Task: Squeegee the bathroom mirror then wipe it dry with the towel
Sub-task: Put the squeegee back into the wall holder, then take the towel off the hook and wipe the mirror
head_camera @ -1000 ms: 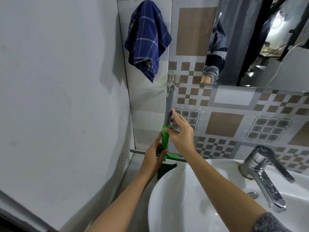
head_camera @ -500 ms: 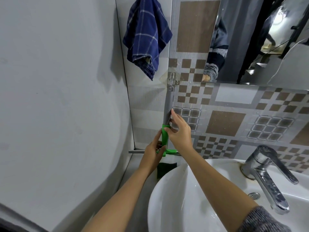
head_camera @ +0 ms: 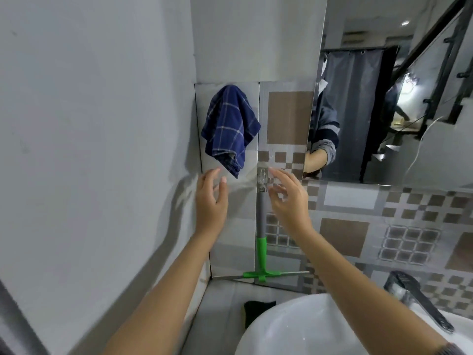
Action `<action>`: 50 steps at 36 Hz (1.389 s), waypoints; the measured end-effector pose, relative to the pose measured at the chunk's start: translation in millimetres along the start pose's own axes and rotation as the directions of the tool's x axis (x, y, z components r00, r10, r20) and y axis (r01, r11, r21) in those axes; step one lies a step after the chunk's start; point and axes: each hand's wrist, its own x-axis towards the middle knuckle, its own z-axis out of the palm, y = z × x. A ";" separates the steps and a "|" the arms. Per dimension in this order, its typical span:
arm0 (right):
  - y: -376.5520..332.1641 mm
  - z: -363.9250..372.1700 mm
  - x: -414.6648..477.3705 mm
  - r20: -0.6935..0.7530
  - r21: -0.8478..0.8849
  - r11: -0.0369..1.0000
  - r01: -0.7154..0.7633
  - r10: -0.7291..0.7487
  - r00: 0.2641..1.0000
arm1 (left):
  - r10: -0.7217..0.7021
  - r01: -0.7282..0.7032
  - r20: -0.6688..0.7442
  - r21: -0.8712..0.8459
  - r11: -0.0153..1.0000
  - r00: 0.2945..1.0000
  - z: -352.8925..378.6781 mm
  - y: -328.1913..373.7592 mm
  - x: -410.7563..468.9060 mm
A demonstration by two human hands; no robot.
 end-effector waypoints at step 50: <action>-139.8 -103.5 122.0 -0.004 -0.235 0.931 0.279 -0.288 0.958 | 0.100 0.078 0.676 -0.228 0.971 0.730 -32.9 145.2 95.7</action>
